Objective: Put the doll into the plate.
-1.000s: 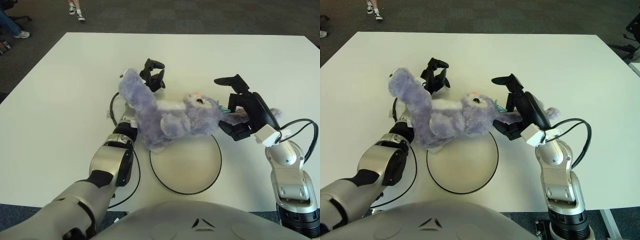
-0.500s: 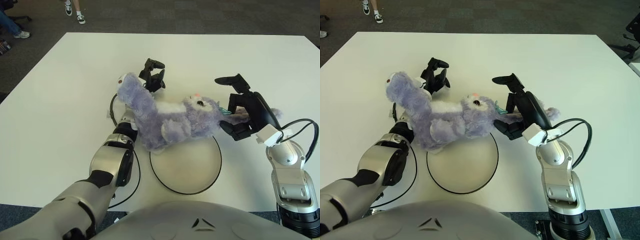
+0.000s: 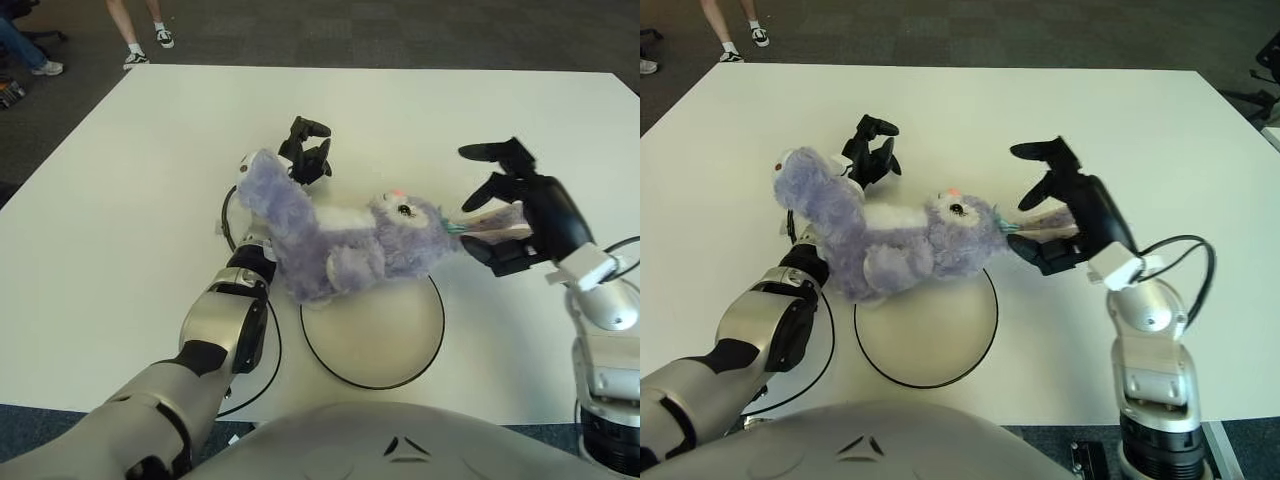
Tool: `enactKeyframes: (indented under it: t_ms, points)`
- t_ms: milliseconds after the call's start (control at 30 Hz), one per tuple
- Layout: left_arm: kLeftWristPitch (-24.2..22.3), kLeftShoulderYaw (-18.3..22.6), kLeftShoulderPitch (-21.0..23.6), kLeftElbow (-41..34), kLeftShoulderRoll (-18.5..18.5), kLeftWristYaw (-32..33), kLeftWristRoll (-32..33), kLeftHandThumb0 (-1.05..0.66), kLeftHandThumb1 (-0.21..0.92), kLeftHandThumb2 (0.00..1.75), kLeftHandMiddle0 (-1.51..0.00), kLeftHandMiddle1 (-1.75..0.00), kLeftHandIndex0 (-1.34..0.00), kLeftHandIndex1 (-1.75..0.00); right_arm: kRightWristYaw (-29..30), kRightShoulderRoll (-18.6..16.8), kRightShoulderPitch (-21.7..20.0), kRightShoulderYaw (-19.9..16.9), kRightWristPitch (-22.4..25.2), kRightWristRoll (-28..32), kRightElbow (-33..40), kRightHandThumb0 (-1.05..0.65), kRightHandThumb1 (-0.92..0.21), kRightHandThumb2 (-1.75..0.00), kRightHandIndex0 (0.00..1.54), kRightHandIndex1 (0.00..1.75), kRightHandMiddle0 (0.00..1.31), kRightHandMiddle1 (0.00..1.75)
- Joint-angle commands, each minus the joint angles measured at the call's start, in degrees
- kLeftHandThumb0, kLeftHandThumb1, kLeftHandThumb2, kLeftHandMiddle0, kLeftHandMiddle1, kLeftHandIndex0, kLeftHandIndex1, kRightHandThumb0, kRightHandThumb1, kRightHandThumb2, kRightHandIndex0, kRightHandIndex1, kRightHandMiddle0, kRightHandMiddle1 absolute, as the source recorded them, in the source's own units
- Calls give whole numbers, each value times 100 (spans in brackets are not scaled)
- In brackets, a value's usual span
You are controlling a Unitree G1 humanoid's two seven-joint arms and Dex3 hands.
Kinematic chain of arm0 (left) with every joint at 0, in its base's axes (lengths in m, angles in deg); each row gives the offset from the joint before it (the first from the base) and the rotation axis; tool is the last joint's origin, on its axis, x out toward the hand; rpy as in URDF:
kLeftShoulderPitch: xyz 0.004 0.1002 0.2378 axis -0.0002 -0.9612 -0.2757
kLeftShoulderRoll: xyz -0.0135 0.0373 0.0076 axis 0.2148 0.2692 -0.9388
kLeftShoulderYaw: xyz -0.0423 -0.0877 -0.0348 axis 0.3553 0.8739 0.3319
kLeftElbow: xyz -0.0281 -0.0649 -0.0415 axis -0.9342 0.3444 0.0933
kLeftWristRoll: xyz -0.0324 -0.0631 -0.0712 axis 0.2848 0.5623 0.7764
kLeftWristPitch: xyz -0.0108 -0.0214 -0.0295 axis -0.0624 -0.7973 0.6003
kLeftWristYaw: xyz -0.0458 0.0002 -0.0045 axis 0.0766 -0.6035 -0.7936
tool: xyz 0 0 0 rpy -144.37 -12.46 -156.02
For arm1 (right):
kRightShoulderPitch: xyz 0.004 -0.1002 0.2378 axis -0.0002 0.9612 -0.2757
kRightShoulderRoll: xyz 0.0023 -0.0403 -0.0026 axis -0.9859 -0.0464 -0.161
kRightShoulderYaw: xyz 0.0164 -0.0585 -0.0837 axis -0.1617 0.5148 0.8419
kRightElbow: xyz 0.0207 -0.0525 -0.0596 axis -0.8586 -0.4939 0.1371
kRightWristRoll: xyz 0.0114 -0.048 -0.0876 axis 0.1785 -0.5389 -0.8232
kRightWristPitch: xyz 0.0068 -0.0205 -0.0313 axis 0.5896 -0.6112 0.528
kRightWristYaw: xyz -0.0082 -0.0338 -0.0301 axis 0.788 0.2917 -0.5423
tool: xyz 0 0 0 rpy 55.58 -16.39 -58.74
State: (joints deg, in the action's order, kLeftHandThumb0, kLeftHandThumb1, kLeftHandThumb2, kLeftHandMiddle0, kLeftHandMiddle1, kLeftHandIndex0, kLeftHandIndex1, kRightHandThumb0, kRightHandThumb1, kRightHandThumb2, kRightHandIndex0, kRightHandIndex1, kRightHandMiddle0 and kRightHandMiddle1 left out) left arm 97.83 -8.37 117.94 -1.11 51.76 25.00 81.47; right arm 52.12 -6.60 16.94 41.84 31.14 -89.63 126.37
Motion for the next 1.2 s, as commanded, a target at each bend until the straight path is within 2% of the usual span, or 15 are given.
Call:
enactKeyframes:
  t_ms: [0,100,200,333,400,667,1167]
  points:
    - [60,21,119,80,24,10,-13,-34,92,54,-83,-174,-18,-175,-185,396,-50,-611,-20,226,62,-29,-7,-118,23,70,0,93]
    - [80,6,125,101,35,25,-43,-34,92,54,-82,-173,-18,-175,-468,711,-39,-1067,320,562,154,-31,-6,-116,20,63,0,87]
    - [104,3,134,129,43,20,-61,-34,92,54,-82,-172,-18,-175,-677,995,-103,-1328,578,778,143,-28,-6,-117,18,55,0,78]
    - [140,1,158,181,64,6,-79,-34,92,54,-82,-173,-18,-175,-1394,1968,-583,-1810,1595,1495,-169,-18,-4,-121,15,43,0,68]
    - [151,-1,163,194,65,11,-88,-34,92,54,-83,-174,-18,-175,-1523,2168,-683,-1888,1846,1658,-222,-13,-4,-123,14,40,0,65]
    - [167,9,177,231,79,12,-126,-34,92,54,-82,-174,-18,-175,-1556,2348,-732,-1930,2152,1845,-174,-9,-4,-125,14,35,0,62]
    - [254,2,179,283,79,33,-154,-34,92,54,-82,-172,-18,-175,-1543,2374,-726,-1942,2212,1884,-146,-9,-4,-125,15,33,0,62]
